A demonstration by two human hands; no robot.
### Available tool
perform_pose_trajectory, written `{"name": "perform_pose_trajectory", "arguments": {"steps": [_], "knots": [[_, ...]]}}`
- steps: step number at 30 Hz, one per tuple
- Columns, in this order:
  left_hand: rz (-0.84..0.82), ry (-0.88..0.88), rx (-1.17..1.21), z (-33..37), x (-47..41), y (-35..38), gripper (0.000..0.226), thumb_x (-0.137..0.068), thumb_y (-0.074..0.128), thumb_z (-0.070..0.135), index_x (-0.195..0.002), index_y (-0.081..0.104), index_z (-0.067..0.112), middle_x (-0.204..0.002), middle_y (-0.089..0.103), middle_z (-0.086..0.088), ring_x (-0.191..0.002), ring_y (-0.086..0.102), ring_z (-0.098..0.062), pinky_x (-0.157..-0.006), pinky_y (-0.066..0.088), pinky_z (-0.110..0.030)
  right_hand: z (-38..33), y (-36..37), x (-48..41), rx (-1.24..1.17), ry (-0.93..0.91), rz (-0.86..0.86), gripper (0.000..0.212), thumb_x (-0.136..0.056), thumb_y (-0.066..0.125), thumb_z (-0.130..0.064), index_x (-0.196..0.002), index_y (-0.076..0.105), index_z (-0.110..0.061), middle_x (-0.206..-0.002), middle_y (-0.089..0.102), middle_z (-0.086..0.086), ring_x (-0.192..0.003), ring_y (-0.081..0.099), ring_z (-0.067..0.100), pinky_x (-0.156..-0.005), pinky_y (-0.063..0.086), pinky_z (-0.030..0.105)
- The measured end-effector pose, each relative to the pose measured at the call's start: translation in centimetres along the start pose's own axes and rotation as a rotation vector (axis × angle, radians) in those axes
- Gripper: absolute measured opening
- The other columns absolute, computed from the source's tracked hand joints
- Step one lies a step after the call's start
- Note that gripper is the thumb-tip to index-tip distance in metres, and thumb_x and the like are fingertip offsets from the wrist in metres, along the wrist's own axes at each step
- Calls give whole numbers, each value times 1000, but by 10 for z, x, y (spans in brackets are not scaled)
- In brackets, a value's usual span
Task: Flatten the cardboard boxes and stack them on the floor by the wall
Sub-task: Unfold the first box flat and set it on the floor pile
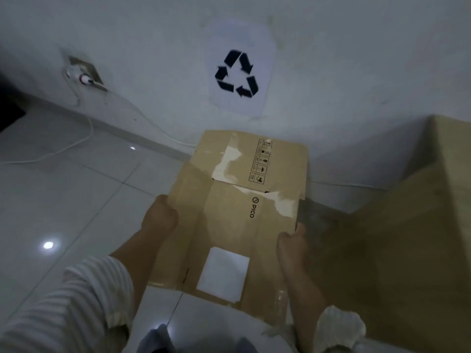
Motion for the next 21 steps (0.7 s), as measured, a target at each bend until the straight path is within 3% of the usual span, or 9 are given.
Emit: {"name": "perform_pose_trajectory", "arguments": {"steps": [3, 7, 11, 14, 21], "knots": [[-49, -11, -3, -47, -45, 49, 28, -83, 41, 2, -107, 53, 10, -87, 52, -2, -77, 49, -23, -71, 39, -34, 46, 64, -23, 11, 21, 16, 39, -78, 49, -1, -116, 51, -10, -102, 65, 18, -85, 61, 36, -76, 50, 39], [-84, 20, -33, -111, -107, 127, 30, -84, 40, -1, -110, 54, 6, -93, 56, -7, -79, 51, -24, -72, 39, -34, 117, 150, -62, 43, 21, 56, 57, -77, 50, -2, -131, 45, -20, -112, 65, 13, -90, 62, 35, -70, 44, 33], [-86, 57, -28, -169, -165, 212, 28, -86, 41, 2, -109, 56, 6, -93, 58, -9, -79, 51, -25, -72, 39, -35, 190, 225, -104, -26, 39, 81, 61, -73, 47, -2, -128, 43, -29, -110, 67, 5, -82, 61, 27, -66, 38, 27], [-97, 66, 1, -206, -199, 274, 32, -86, 42, 1, -114, 55, 7, -101, 61, -13, -80, 50, -25, -73, 38, -35, 242, 271, -135, -40, 69, 84, 59, -74, 45, -2, -126, 42, -30, -107, 66, 4, -80, 61, 28, -66, 47, 32], [-74, 38, -2, -257, -246, 341, 36, -87, 46, 3, -122, 54, 6, -112, 63, -20, -99, 59, -39, -79, 41, -39, 308, 325, -183, 72, 46, 25, 72, -80, 42, 5, -145, 28, -22, -131, 54, 16, -109, 56, 35, -78, 44, 29]]}}
Point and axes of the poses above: each hand's wrist, its own x-axis away from the middle knuckle, its own y-axis out of the palm, z = x × y, the point moved 5 cm from there along -x, towards the middle knuckle
